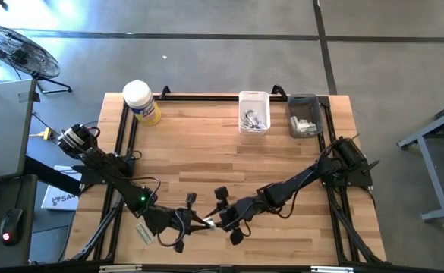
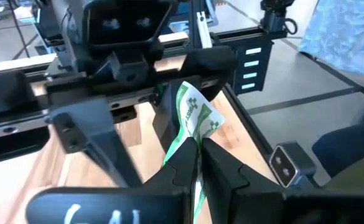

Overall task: Pick & Place First Aid Supplies
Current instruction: Put the green bandage into the black bin

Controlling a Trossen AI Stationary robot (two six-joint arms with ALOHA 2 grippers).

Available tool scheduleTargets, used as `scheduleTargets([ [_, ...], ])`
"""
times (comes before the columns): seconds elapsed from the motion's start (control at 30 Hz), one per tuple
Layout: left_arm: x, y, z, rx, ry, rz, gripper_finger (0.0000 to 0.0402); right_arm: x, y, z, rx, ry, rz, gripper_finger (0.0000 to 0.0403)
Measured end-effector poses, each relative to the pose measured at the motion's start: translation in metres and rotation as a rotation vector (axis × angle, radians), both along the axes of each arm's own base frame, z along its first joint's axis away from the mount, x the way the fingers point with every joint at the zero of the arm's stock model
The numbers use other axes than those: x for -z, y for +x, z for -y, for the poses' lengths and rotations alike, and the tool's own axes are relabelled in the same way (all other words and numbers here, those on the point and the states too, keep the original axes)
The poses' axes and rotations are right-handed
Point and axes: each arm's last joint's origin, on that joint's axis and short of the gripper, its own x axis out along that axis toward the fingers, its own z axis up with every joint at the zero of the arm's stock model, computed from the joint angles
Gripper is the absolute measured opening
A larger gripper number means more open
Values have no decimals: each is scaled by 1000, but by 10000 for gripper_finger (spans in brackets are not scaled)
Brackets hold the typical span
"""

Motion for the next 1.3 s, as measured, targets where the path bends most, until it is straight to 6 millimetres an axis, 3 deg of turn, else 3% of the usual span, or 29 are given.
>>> scheduleTargets([
  [0.3, 0, 0, -1, -20, 7, 3, 17, 0, 0, 0, -22, 11, -5, 14],
  [0.57, -1, 0, -1, -41, -20, 7, 23, 0, 0, 1, 6, 30, -9, 4],
  [0.9, -8, -9, 1, -38, -62, -11, 150, 1, -4, 10, 41, 16, -107, 2],
  [1.07, -14, -31, 7, 11, -68, -79, 194, -15, -23, 25, 223, -23, -250, 1],
  [1.3, -8, -51, 12, 20, -107, -203, 200, -46, -71, 71, 657, -163, -425, 1],
])
